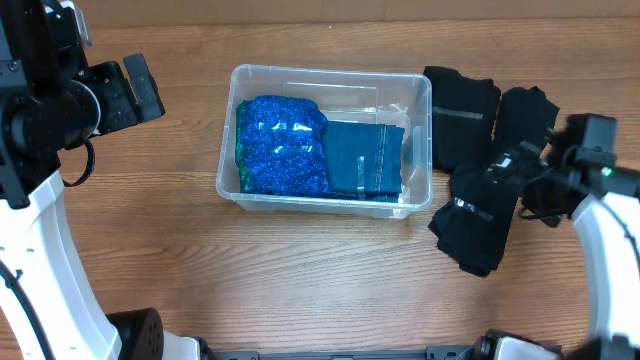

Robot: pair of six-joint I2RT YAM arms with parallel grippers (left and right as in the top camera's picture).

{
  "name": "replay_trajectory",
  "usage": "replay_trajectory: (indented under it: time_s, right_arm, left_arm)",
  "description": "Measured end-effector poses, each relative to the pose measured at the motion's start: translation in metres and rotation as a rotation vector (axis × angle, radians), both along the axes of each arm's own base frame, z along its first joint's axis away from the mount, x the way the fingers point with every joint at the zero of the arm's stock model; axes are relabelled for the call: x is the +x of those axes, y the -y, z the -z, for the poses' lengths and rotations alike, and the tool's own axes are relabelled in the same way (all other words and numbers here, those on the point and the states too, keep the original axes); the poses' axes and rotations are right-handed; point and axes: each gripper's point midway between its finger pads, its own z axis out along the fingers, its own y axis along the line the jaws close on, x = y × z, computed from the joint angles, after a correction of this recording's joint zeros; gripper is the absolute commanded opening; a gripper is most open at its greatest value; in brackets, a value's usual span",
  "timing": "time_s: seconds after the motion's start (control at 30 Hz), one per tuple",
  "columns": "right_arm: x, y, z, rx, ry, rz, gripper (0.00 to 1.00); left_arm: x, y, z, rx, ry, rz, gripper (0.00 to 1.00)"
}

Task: Pack container
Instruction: 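Raise the left arm aside and reach the right gripper to a black bundle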

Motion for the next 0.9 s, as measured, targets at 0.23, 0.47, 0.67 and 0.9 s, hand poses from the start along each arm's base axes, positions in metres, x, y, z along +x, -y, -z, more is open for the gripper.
replay_trajectory:
  time_s: [0.23,0.47,0.67,0.9]
  right_arm:
    - [-0.016,0.046,0.053,0.121,-0.159,0.182,1.0]
    - [-0.016,0.036,0.091,0.205,-0.154,0.158,1.0]
    - [-0.018,0.011,0.109,0.269,-0.123,0.112,0.85]
    - [-0.027,-0.009,0.115,0.353,-0.115,0.074,0.23]
  left_arm:
    - [0.0,0.0,0.0,0.0,-0.001,0.0,1.0]
    - [0.0,0.0,0.0,0.0,-0.001,0.0,1.0]
    - [0.0,0.0,0.0,0.0,-0.001,0.0,1.0]
    - [0.0,0.0,0.0,0.0,-0.001,0.0,1.0]
